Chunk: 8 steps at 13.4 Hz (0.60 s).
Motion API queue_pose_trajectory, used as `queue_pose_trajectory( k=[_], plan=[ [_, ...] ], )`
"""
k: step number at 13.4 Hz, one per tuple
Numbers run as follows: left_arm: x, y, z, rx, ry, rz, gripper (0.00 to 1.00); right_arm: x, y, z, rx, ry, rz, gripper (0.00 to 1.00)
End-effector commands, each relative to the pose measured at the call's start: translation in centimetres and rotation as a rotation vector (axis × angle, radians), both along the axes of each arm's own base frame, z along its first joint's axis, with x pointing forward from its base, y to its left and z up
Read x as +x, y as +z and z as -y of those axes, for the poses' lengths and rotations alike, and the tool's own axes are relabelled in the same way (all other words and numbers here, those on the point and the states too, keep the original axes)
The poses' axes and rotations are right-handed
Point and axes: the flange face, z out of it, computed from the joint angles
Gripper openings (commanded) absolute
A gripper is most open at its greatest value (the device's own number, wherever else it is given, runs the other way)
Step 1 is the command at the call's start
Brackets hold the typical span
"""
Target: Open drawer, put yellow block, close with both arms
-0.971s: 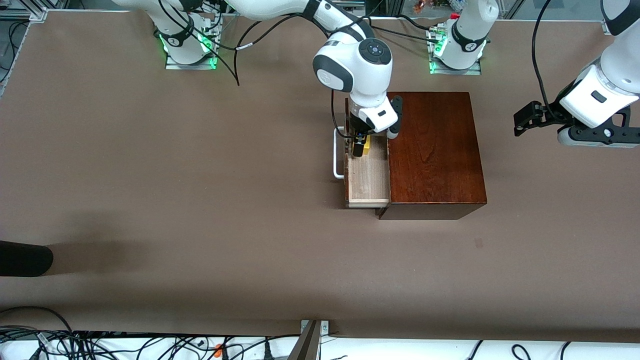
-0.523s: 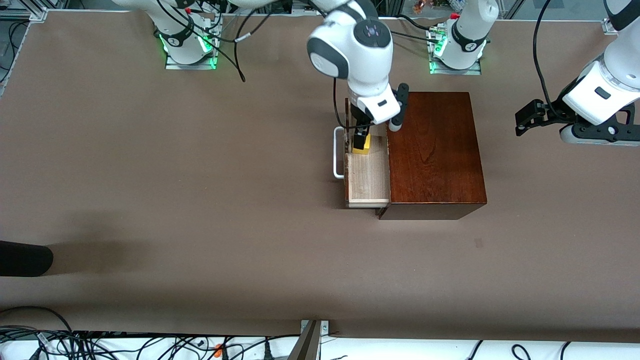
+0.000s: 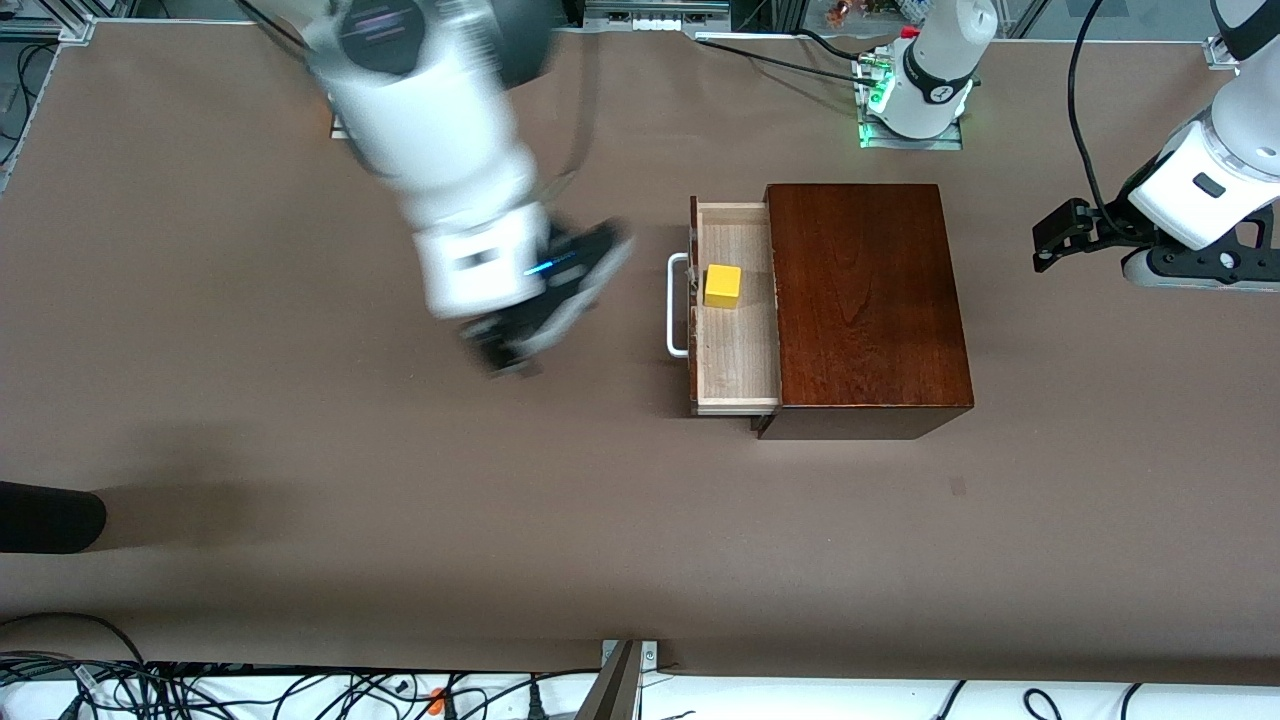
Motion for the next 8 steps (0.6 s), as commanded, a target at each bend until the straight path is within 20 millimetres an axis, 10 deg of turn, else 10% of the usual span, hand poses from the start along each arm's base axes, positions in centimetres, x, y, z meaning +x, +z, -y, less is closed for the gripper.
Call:
queue_pose_trajectory(
  k=[1, 8],
  plan=[
    [0.1, 0.7, -0.2, -0.019, -0.002, -0.003, 1.00, 0.8, 1.4, 7.5, -0.023, -0.102, -0.101, 1.00],
    [0.1, 1.0, -0.7, -0.021, 0.009, 0.000, 1.00, -6.3, 3.1, 23.1, -0.055, -0.456, -0.199, 1.00]
  ],
)
